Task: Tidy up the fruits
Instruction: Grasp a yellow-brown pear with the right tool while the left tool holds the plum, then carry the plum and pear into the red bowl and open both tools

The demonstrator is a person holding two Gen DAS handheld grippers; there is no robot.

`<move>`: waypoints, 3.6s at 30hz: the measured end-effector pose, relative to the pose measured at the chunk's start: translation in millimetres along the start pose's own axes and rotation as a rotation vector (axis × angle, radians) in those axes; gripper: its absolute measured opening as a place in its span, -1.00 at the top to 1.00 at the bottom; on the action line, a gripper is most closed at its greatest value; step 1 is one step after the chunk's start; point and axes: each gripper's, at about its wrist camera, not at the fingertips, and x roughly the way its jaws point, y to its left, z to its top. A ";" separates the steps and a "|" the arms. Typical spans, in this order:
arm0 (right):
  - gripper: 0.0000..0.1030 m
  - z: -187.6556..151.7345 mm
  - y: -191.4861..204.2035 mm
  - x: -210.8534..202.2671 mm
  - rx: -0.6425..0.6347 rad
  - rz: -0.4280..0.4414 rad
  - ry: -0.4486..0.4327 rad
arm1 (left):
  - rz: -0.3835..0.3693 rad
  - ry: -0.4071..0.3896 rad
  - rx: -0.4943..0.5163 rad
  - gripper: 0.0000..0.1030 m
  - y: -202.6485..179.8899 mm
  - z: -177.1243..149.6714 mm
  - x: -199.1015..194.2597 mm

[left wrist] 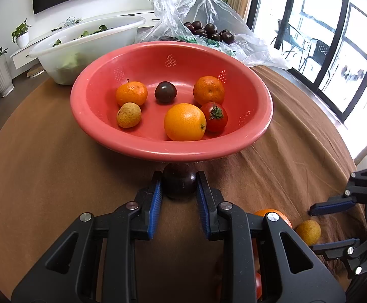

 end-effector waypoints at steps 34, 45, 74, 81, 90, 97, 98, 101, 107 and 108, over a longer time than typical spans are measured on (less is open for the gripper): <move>0.41 -3.6 -17.2 -19.4 0.045 0.065 -0.089 | 0.006 -0.031 -0.021 0.53 3.2 -19.0 -30.2; 0.41 2.2 -29.0 -30.7 0.135 0.017 -0.137 | 0.003 -0.076 -0.059 0.53 -6.4 -44.4 -75.5; 0.41 159.0 -57.3 -20.6 0.152 -0.072 -0.261 | 0.053 -0.070 -0.006 0.53 15.4 76.9 -38.0; 0.41 161.0 -60.2 18.0 0.147 -0.092 -0.185 | 0.041 -0.026 -0.012 0.53 21.6 75.0 -4.7; 0.41 160.9 -62.8 43.9 0.136 -0.108 -0.127 | 0.042 -0.004 -0.006 0.53 22.8 75.0 11.3; 0.40 159.0 -63.7 51.5 0.135 -0.121 -0.109 | 0.055 -0.004 0.009 0.53 18.9 72.9 9.6; 0.40 158.9 -64.0 52.0 0.137 -0.121 -0.108 | 0.057 -0.004 0.010 0.53 18.3 72.8 9.6; 0.40 157.5 -65.7 53.1 0.142 -0.121 -0.103 | 0.058 -0.006 0.011 0.53 18.1 72.2 8.9; 0.40 155.6 -63.5 54.0 0.135 -0.127 -0.101 | 0.060 -0.007 0.010 0.52 17.5 71.5 7.7; 0.39 155.5 -63.4 53.6 0.135 -0.127 -0.101 | 0.060 -0.006 0.011 0.52 17.2 71.4 7.6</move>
